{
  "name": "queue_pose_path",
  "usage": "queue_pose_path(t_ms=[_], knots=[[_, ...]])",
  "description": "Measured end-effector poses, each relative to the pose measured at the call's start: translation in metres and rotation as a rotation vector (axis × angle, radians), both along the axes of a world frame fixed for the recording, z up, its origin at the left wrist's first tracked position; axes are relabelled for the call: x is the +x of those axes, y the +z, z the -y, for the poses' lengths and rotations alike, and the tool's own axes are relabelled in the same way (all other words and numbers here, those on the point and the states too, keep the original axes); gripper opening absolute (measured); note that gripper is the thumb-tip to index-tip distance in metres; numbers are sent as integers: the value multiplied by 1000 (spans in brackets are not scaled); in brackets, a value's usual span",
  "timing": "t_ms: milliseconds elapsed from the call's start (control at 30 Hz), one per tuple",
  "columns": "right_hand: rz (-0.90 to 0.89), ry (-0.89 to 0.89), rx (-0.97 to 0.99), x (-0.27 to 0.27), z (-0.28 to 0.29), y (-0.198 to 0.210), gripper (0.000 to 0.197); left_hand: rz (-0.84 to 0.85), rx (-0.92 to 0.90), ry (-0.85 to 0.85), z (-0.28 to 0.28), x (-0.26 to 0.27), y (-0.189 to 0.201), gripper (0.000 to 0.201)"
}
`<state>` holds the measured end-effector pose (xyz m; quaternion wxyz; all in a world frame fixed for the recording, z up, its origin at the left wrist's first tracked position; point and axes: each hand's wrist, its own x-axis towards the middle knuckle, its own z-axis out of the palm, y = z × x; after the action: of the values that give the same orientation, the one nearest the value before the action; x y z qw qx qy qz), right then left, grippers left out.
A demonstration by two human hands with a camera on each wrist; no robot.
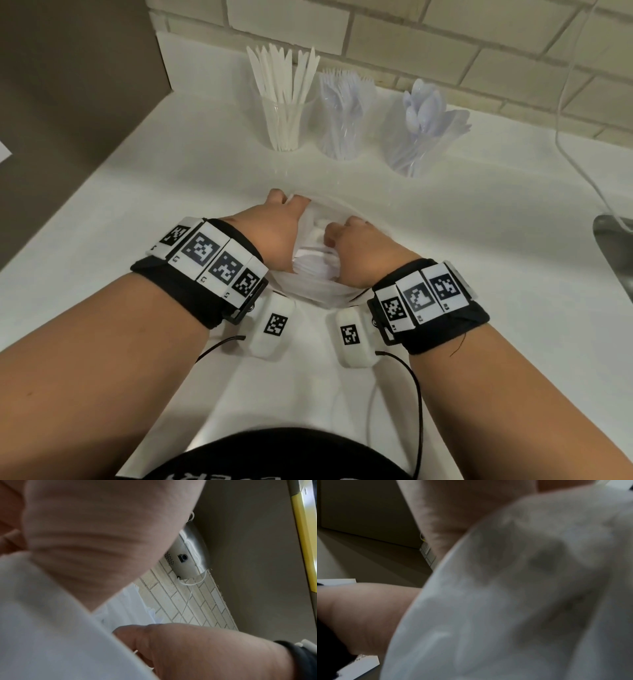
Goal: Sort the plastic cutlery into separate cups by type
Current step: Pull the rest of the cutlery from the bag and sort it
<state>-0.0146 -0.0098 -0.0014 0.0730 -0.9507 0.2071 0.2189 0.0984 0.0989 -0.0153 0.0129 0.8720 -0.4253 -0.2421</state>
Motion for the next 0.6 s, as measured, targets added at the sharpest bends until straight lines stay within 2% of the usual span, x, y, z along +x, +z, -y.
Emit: queue_pose_path(t_ms=[67, 167, 367, 600], knots=[[14, 6, 12, -1, -2, -1, 59, -9, 2, 43, -1, 1, 0, 108], [40, -9, 18, 0, -2, -3, 74, -27, -10, 59, -3, 2, -1, 105], [-10, -57, -47, 5, 2, -3, 76, -44, 14, 46, -3, 6, 0, 110], [72, 18, -36, 0, -5, -6, 57, -53, -4, 83, -9, 13, -5, 109]])
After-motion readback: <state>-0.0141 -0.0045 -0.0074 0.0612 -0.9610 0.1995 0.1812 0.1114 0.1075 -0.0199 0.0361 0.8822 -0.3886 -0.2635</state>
